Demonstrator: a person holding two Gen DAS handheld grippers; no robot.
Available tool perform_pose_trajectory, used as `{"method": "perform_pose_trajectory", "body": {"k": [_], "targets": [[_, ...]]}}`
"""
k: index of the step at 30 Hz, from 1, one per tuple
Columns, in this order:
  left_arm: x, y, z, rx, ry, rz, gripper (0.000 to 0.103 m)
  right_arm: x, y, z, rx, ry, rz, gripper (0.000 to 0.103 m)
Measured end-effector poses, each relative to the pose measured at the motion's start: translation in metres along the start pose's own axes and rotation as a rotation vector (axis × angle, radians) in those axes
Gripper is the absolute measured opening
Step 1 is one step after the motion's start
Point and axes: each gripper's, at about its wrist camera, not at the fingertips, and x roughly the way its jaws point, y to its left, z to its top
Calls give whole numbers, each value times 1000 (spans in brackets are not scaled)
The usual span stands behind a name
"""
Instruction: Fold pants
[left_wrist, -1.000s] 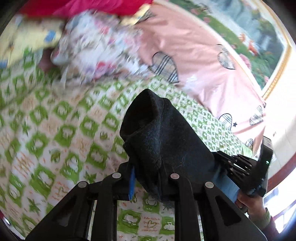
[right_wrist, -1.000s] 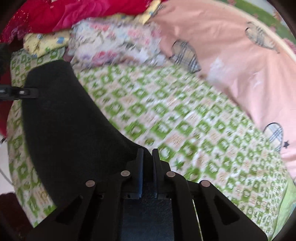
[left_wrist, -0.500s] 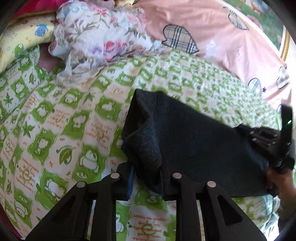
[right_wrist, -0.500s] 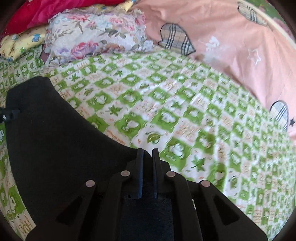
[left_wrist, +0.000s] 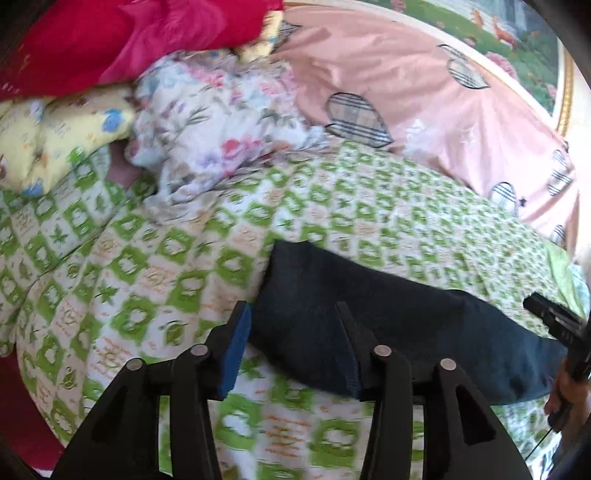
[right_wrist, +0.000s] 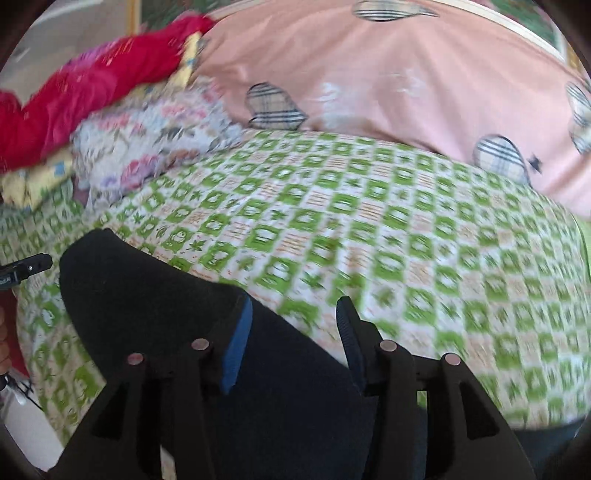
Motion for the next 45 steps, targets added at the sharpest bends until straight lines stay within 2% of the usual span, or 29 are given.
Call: {"method": "perform_pose_trajectory", "body": {"k": [2, 8, 21, 27, 33, 39, 42, 45], "targets": [[0, -17, 1, 32, 2, -25, 47, -15, -16, -14, 50, -4, -13, 55], [10, -71, -6, 129, 52, -119, 50, -54, -57, -55, 189, 8, -62, 56], [35, -181, -28, 331, 166, -272, 57, -115, -106, -124, 362, 5, -182, 56], [43, -239, -39, 460, 206, -349, 58, -134, -125, -145, 437, -5, -217, 56], [44, -290, -40, 570, 232, -419, 62, -153, -151, -164, 586, -36, -210, 56], [48, -342, -37, 655, 273, -522, 64, -163, -169, -176, 672, -56, -230, 56], [52, -372, -37, 701, 323, -600, 66, -165, -180, -181, 734, -67, -226, 56], [57, -399, -37, 747, 356, -643, 66, -163, -191, -185, 797, -78, -206, 56]]}}
